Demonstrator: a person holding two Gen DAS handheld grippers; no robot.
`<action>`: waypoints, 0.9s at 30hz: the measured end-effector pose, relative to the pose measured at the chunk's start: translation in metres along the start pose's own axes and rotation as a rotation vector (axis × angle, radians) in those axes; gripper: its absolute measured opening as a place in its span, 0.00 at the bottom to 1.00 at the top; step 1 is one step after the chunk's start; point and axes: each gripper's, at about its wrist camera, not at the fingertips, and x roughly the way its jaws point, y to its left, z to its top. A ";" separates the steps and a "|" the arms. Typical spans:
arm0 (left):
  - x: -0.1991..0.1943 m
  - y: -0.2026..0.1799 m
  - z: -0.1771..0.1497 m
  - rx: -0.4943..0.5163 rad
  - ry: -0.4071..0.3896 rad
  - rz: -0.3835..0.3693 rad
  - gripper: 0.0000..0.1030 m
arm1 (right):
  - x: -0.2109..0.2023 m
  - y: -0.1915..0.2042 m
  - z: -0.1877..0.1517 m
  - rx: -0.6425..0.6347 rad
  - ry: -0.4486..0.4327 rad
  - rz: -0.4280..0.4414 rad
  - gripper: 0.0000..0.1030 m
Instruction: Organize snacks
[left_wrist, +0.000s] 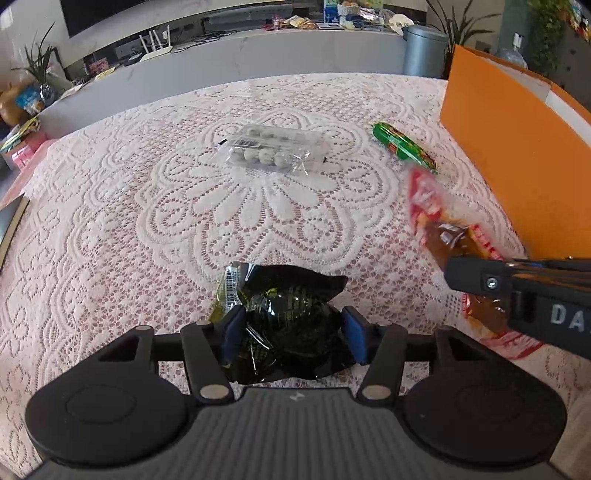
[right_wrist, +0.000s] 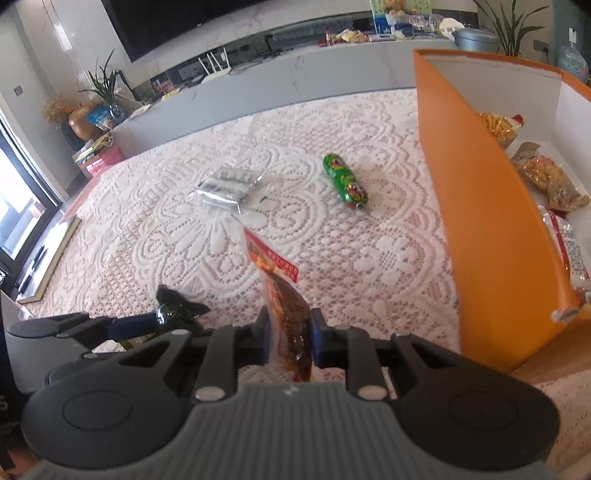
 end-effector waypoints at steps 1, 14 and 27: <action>-0.001 0.001 0.000 -0.007 -0.001 -0.002 0.60 | -0.003 0.000 0.000 0.004 -0.011 0.007 0.12; -0.039 0.016 0.014 -0.117 -0.055 -0.033 0.59 | -0.039 -0.002 0.005 0.009 -0.076 0.026 0.11; -0.109 -0.003 0.043 -0.115 -0.142 -0.109 0.59 | -0.116 -0.002 0.015 -0.027 -0.221 0.046 0.11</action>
